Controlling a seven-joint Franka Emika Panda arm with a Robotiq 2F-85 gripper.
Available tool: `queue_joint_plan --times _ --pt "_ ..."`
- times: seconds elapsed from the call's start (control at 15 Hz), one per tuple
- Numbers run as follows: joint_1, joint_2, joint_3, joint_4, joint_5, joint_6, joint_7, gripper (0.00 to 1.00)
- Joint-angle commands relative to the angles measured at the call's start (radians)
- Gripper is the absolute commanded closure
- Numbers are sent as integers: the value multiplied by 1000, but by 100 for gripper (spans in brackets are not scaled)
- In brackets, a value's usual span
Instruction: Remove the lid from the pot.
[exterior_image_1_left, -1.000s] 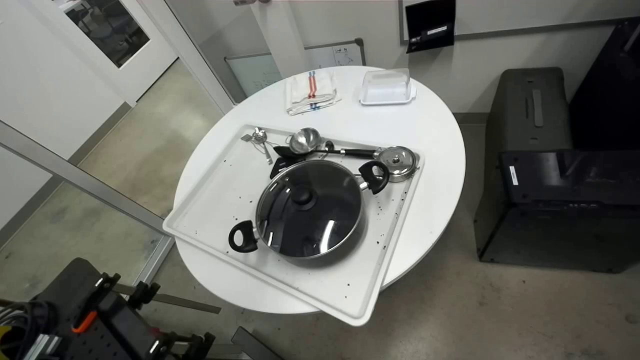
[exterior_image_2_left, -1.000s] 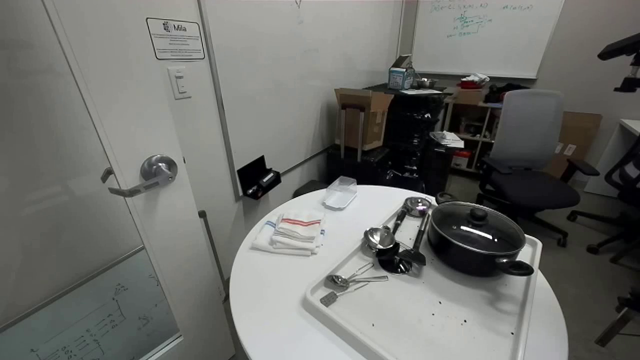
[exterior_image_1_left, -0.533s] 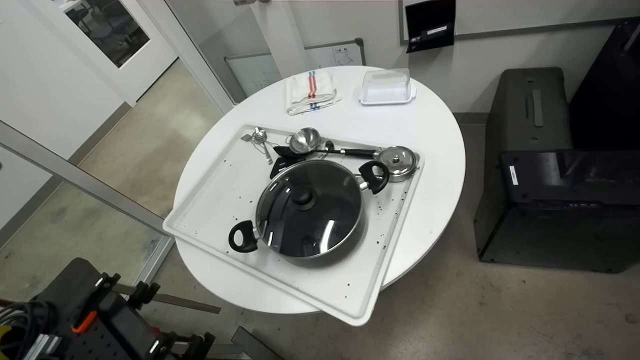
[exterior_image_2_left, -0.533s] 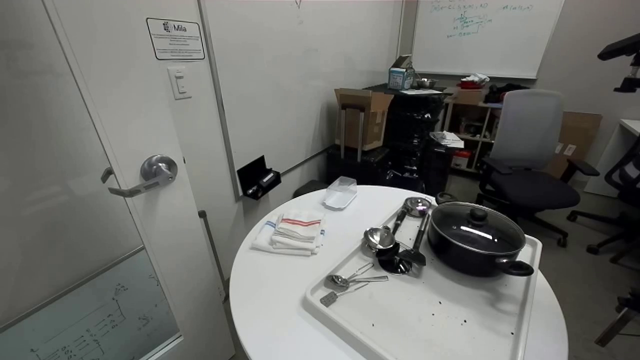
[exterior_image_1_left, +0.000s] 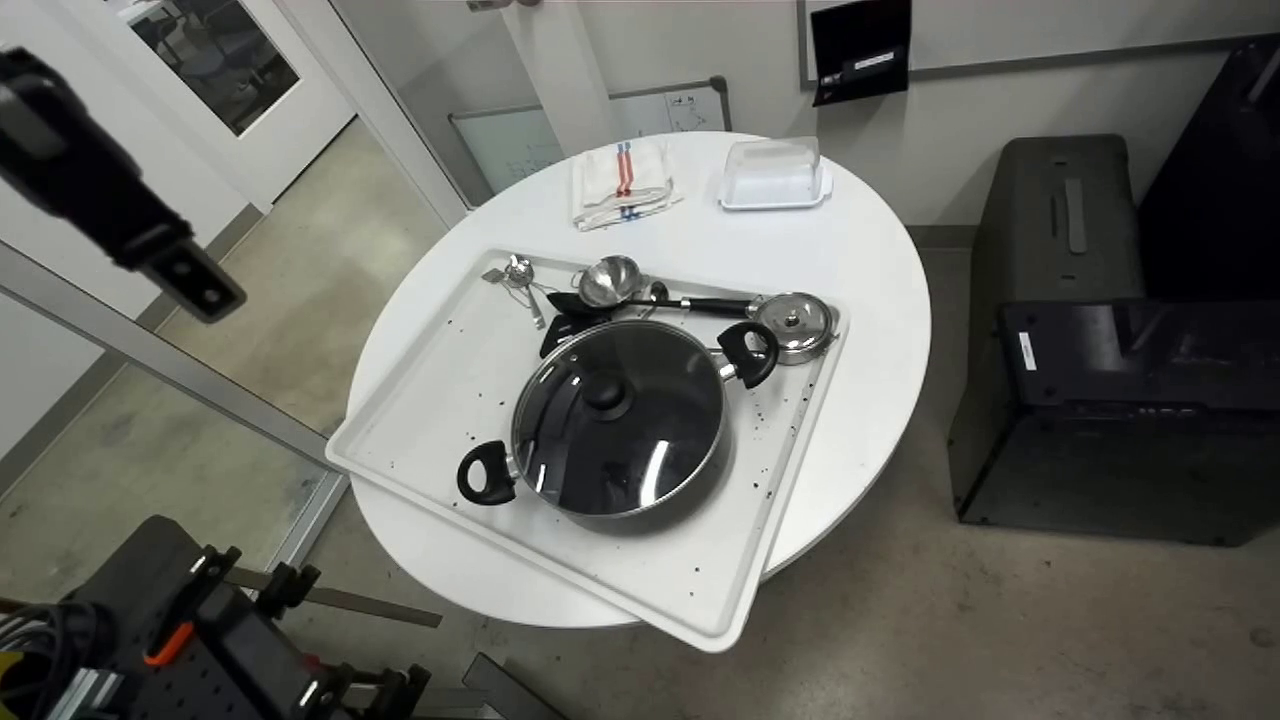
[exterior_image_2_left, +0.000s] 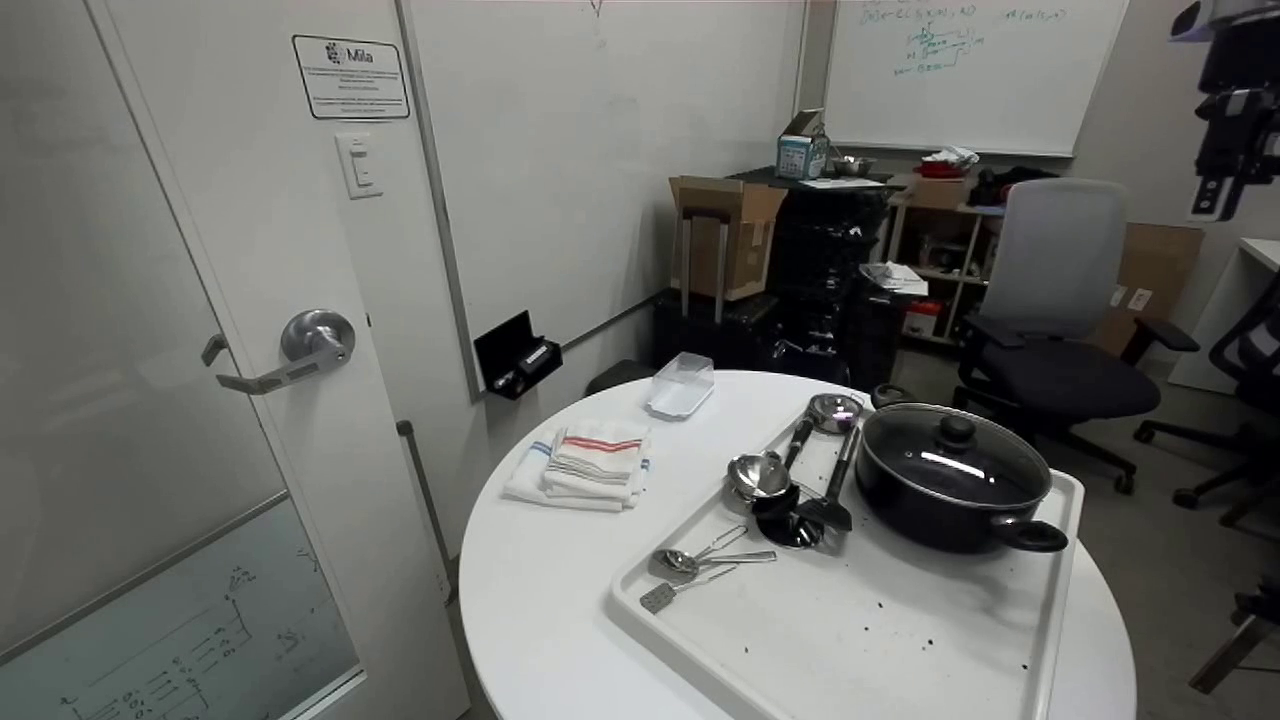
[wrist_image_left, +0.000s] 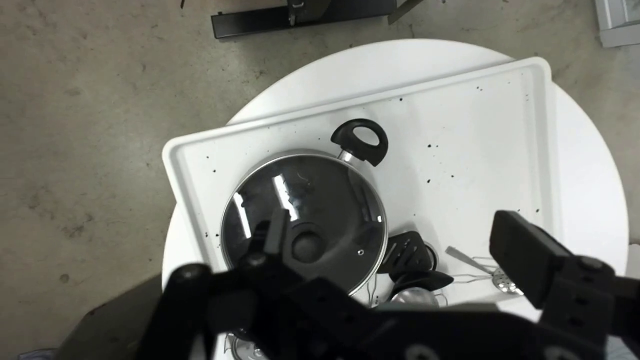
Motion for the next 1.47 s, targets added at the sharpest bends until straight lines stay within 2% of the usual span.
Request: queue_joint_plan --times 0.0,1.13,1.4 --pt "-10 129 37 56 10 81 64 0" --pt "-15 682 80 304 4 402 178 0" --pt "-18 782 82 349 3 429 191 0"
